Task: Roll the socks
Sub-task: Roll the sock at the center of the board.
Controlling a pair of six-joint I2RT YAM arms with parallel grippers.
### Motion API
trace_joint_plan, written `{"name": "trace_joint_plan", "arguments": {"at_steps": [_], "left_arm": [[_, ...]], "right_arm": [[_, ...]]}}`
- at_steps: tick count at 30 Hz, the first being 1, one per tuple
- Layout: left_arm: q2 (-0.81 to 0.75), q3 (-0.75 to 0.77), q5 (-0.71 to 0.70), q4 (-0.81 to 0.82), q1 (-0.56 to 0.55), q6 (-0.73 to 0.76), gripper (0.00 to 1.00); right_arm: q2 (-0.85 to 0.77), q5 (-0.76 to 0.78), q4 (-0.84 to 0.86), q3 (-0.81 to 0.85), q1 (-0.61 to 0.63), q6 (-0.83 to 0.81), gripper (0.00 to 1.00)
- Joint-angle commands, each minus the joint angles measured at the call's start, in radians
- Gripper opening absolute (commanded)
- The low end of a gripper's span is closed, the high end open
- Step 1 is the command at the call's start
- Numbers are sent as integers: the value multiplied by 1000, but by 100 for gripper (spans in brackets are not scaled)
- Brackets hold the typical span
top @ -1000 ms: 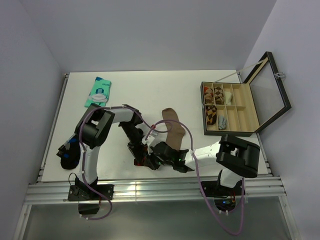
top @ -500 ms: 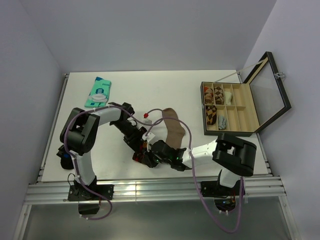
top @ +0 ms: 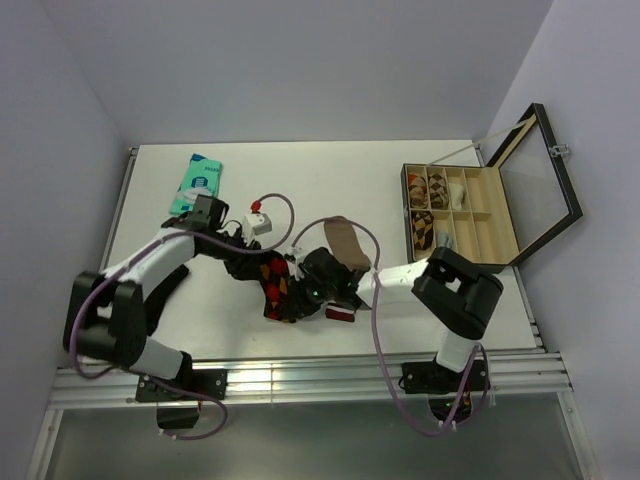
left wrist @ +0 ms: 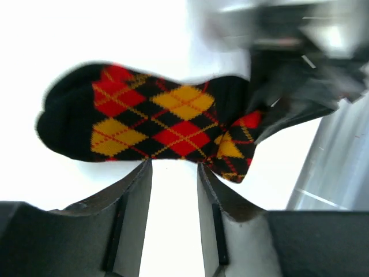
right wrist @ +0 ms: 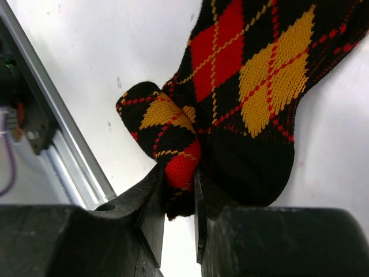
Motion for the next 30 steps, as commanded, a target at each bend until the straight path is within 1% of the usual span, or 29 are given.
{"name": "trace_joint_plan", "arguments": {"at_steps": [1, 2, 3, 4, 5, 6, 7, 8, 9, 11, 12, 15, 21, 26, 30], "left_arm": [[-151, -68, -48, 194, -8, -7, 43], [-199, -99, -82, 209, -15, -1, 43], [-219, -113, -102, 218, -31, 8, 44], [-234, -128, -122, 226, -44, 32, 44], [-265, -163, -180, 257, -57, 37, 45], [-293, -183, -209, 298, -96, 51, 45], [-310, -205, -237, 298, -119, 57, 45], [-326, -255, -311, 342, -143, 60, 45], [-345, -281, -347, 372, -209, 60, 45], [-405, -358, -437, 448, -275, 60, 46], [-425, -378, -455, 470, -326, 59, 50], [-466, -432, -498, 518, -378, 68, 55], [-439, -484, -562, 568, -459, 76, 57], [-448, -518, -585, 599, -548, 65, 58], [-423, -526, -593, 610, -587, 48, 60]], "right_arm": [[79, -74, -256, 77, -49, 4, 17], [111, -99, -283, 101, -65, -2, 18], [128, -102, -353, 126, -73, -17, 18], [140, -107, -385, 173, -78, -25, 18], [169, -116, -414, 198, -86, -34, 18], [183, -131, -470, 245, -90, -47, 19], [197, -142, -494, 267, -96, -51, 19], [217, -156, -513, 287, -101, -54, 19], [226, -182, -546, 317, -113, -59, 19], [242, -206, -572, 341, -122, -64, 20], [246, -212, -596, 359, -130, -67, 21], [254, -236, -629, 384, -144, -73, 22], [271, -219, -699, 431, -150, -90, 24], [277, -216, -712, 442, -150, -90, 24], [279, -216, -716, 445, -153, -91, 24]]}}
